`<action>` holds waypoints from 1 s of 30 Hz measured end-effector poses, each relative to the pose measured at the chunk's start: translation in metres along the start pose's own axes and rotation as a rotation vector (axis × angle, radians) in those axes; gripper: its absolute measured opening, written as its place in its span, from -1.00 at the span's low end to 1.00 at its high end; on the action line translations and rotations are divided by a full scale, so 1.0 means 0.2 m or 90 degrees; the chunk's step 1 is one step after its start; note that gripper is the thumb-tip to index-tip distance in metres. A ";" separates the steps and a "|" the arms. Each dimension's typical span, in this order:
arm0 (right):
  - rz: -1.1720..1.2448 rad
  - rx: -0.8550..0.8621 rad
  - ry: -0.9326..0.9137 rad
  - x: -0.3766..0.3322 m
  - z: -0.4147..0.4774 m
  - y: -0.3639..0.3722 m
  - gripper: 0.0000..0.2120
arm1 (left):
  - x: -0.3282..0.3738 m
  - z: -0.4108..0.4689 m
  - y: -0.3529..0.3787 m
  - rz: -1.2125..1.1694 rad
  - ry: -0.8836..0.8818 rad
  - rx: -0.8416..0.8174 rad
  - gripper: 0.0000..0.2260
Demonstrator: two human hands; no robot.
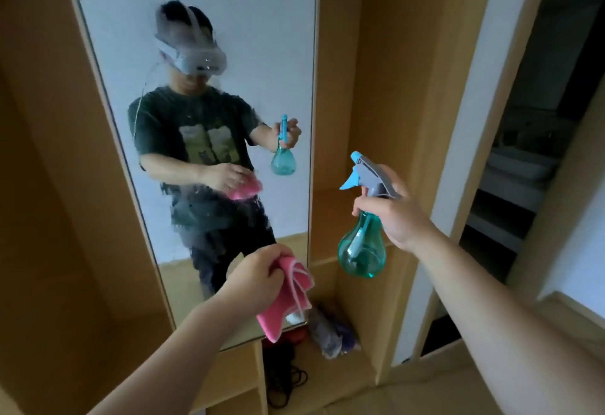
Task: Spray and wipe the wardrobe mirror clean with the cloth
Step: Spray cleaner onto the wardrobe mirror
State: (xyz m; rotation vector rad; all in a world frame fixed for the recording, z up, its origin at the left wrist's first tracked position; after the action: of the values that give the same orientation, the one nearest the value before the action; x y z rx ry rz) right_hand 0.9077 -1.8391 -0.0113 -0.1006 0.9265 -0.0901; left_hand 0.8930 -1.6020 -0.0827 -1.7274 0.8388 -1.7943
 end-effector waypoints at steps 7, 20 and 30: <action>-0.016 0.017 -0.064 0.18 0.08 -0.39 -0.77 | 0.38 0.24 0.37 0.006 -0.014 -0.062 -0.76; 0.148 -0.048 -0.041 0.53 0.37 -0.77 -0.96 | 0.88 0.59 0.79 -0.005 -0.053 -0.023 -0.41; -0.228 -0.121 0.162 0.93 0.43 -0.74 -0.49 | 0.80 0.97 0.89 0.052 -0.085 0.097 -0.39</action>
State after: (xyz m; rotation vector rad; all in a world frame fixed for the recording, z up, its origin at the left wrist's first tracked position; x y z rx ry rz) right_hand 1.0830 -2.0047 -0.0886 -0.4397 1.1627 -0.3540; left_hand 1.0659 -1.8549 -0.1032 -1.6698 0.6895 -1.6266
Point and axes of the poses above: each hand's wrist, its own z-axis towards the middle knuckle, its own y-axis out of the palm, x = y × z, the point moved 1 cm from there along z, towards the middle knuckle, and after that the axes turned 15 degrees about -y, right-handed, at the moved point
